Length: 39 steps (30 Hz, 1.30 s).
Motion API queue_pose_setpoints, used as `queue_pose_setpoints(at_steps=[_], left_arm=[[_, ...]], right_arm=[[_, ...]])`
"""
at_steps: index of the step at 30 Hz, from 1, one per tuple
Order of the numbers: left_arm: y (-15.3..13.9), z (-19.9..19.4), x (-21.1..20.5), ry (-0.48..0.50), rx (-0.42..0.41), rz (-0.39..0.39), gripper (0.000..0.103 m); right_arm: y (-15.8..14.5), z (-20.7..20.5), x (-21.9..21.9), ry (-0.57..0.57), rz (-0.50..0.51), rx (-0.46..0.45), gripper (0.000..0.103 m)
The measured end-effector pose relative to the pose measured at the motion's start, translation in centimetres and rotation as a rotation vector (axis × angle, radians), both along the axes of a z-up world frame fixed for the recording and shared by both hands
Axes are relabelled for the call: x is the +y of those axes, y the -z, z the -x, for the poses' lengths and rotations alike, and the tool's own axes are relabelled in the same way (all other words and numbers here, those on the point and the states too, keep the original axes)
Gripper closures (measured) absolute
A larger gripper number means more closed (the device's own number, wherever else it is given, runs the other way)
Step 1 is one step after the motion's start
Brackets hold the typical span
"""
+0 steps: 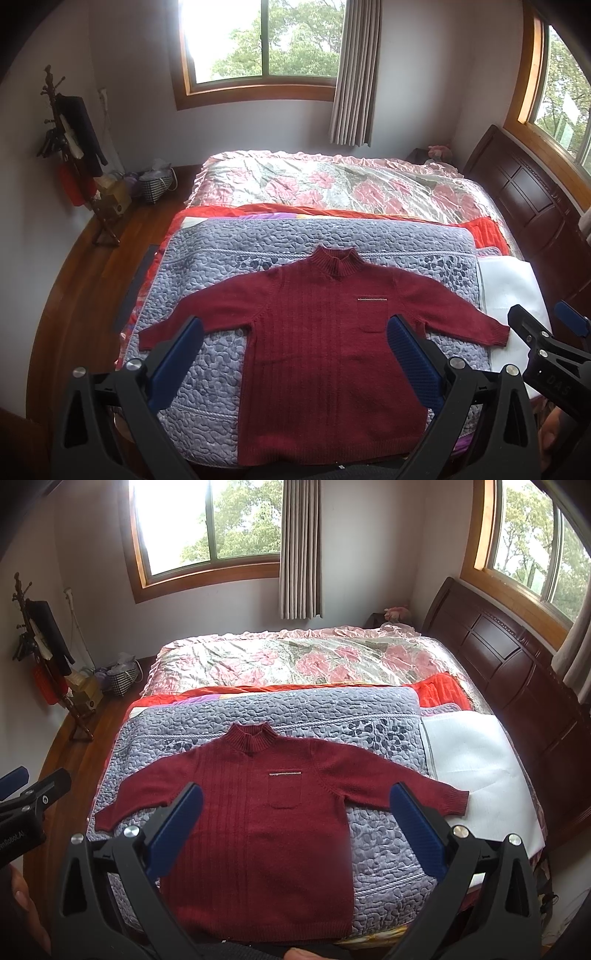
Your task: Fold small clothes
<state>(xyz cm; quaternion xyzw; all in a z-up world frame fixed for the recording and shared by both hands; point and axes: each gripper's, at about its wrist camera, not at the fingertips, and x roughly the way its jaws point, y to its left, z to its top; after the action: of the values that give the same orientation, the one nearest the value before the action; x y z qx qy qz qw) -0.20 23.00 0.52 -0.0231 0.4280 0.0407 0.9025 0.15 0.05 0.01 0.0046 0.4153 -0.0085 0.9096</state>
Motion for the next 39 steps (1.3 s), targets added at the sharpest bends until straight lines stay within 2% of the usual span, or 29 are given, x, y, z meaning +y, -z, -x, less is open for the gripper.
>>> queue_pose_setpoints(at_steps=[18,26,28,30,33,36,37,38,39], left_arm=[[0.0,-0.3,-0.1,-0.001,0.007,0.001,0.004],[1.2,-1.8,-0.7,0.035,0.027,-0.012,0.004],[2.5,-3.0,-1.0,0.054,0.072,-0.008,0.004],[4.0,-3.9,-1.2,0.087,0.082,0.046,0.004],[5.3,-4.3,-1.2,0.082,-0.032,0.097,0.004],[7.2,-5.6,-2.4,0.123,-0.046,0.073,0.004],[7.9,-6.3,-3.0,0.129,-0.026,0.062,0.004],[8.7,-7.0,-3.5,0.139,0.002,0.067,0.004],[9.5,-7.7,-3.9,0.159,0.039,0.083,0.004]], right_arm=[[0.5,-0.1,-0.1,0.0,0.0,0.007,0.003],[1.2,-1.0,-0.1,0.003,0.007,0.018,0.003],[1.9,-1.5,-0.6,0.007,0.033,-0.006,0.003],[3.0,-2.0,-1.8,0.017,0.06,-0.047,0.003],[5.7,-3.2,-5.1,0.063,0.071,-0.04,0.003],[9.4,-4.4,-10.4,0.166,0.021,0.016,0.004],[10.7,-4.7,-12.5,0.204,-0.023,0.039,0.007],[12.0,-4.9,-14.7,0.243,-0.075,0.057,0.024],[13.4,-4.9,-17.0,0.285,-0.13,0.075,0.038]])
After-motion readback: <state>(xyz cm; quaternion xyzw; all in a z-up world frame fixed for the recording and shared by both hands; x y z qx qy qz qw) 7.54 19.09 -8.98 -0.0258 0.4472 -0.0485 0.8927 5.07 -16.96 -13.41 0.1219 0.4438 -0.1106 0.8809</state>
